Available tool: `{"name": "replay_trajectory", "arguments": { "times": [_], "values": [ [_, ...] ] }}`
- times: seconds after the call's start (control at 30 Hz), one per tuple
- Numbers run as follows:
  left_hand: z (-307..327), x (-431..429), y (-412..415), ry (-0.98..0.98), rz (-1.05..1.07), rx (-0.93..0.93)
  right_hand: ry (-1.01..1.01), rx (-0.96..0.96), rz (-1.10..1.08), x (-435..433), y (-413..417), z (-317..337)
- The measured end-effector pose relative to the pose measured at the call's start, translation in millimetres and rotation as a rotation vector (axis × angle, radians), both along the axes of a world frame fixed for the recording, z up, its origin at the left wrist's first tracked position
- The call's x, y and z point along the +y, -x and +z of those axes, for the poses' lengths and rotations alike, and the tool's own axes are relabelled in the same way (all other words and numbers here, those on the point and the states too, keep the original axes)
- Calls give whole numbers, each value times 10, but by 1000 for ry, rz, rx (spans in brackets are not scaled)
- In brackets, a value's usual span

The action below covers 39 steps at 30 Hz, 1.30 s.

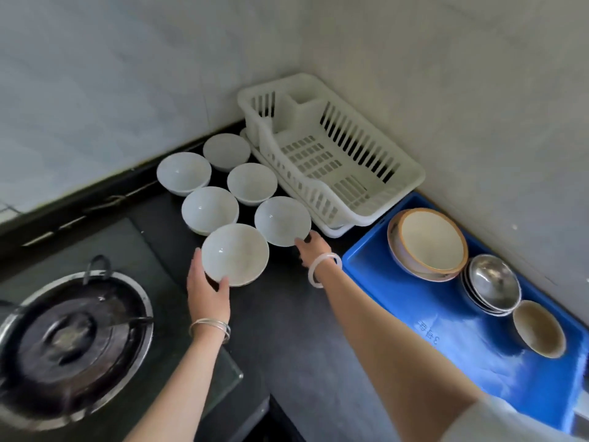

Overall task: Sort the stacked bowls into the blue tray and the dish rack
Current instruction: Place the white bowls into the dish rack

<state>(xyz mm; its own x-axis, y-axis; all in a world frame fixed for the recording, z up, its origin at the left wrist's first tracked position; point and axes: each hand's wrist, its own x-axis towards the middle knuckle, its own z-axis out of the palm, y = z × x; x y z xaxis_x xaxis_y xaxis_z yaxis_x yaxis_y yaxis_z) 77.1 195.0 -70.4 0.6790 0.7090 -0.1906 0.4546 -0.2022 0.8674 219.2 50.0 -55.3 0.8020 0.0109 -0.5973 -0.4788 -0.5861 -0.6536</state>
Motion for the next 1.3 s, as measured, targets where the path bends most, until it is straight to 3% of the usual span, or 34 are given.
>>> {"name": "replay_trajectory", "arguments": {
  "times": [0.07, 0.13, 0.2, 0.4, 0.53, 0.67, 0.8, 1.03, 1.3],
  "values": [
    [4, 37, -9, 206, 18, -53, -34, 13, -50, 75, -68, -67],
    [6, 55, -9, 345, 49, -71, -192, 42, -212, 146, -101, -95],
    [-2, 84, -3, 381, 51, -56, -337, 37, -367, 179, -106, -65],
    [5, 211, 11, 456, -26, -92, -337, -93, -437, 68, -52, 168],
    [-43, 260, 4, 503, -22, -121, -348, -182, -339, 39, 21, 394],
    [-98, 310, -56, 657, 126, -122, -294, -180, -190, 153, 117, 516],
    [-115, 361, -89, 730, 188, -106, -118, -174, -46, 333, 198, 463],
    [-129, 382, -91, 734, 191, -83, 99, -144, 68, 512, 282, 441],
    [-189, 412, -97, 585, 147, -28, 108, -64, 96, 496, 233, 322]
  ]
}}
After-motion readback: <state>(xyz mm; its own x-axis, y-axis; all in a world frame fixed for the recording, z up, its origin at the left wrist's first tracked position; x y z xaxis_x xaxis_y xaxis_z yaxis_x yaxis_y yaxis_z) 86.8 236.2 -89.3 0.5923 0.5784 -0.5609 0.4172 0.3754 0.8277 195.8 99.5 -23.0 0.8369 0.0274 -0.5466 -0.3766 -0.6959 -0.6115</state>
